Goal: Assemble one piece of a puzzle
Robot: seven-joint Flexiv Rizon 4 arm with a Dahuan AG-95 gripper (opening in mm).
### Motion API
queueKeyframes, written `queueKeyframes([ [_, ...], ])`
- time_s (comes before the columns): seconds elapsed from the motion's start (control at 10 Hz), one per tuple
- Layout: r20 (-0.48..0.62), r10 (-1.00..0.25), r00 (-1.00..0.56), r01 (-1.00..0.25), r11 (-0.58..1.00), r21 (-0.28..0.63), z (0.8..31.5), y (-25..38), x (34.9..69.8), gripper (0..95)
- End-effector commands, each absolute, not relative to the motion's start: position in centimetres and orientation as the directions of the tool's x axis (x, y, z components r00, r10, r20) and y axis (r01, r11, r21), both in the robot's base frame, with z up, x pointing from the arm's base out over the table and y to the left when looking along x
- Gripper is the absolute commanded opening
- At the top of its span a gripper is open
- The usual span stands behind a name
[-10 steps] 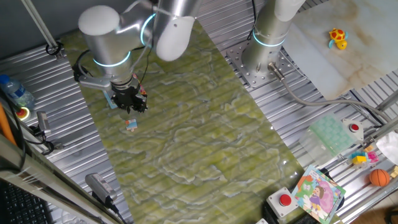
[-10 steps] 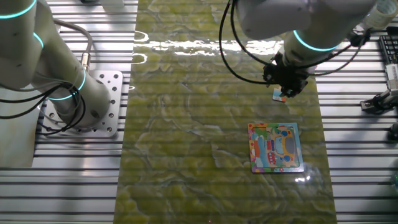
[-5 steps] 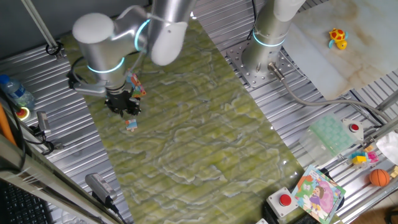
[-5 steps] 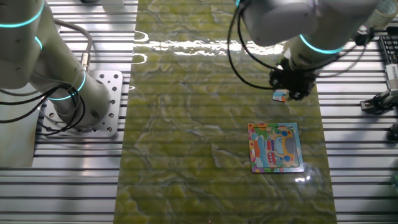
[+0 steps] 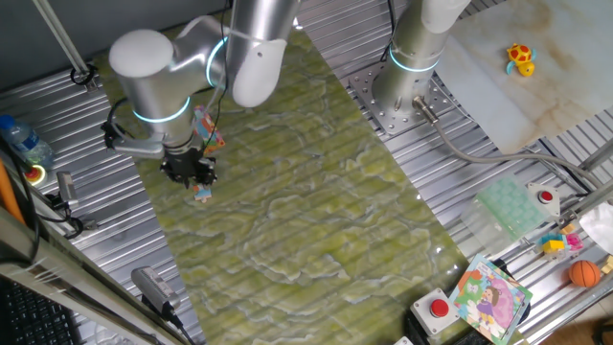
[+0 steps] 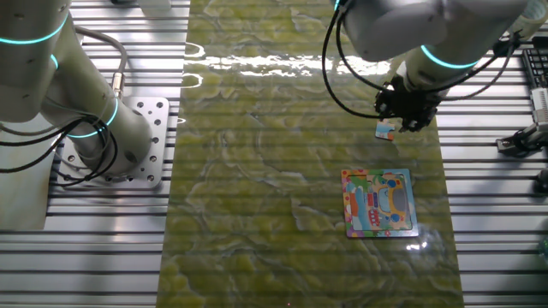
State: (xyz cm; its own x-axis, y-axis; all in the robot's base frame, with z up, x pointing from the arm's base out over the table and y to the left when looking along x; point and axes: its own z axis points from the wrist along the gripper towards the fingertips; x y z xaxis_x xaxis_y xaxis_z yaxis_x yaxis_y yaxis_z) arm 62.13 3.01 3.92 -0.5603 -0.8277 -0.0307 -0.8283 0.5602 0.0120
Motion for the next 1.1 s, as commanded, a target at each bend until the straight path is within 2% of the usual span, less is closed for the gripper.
queueKeyframes([
  [0.1,0.013,-0.843,-0.537,-0.844,0.537,-0.008,3.4,3.1,62.2,38.0],
  [0.6,0.01,-0.846,-0.533,-0.846,0.533,-0.006,2.5,3.2,62.3,38.0],
  [1.1,-0.021,-0.907,-0.421,-0.907,0.421,0.011,1.8,3.1,62.1,38.0],
])
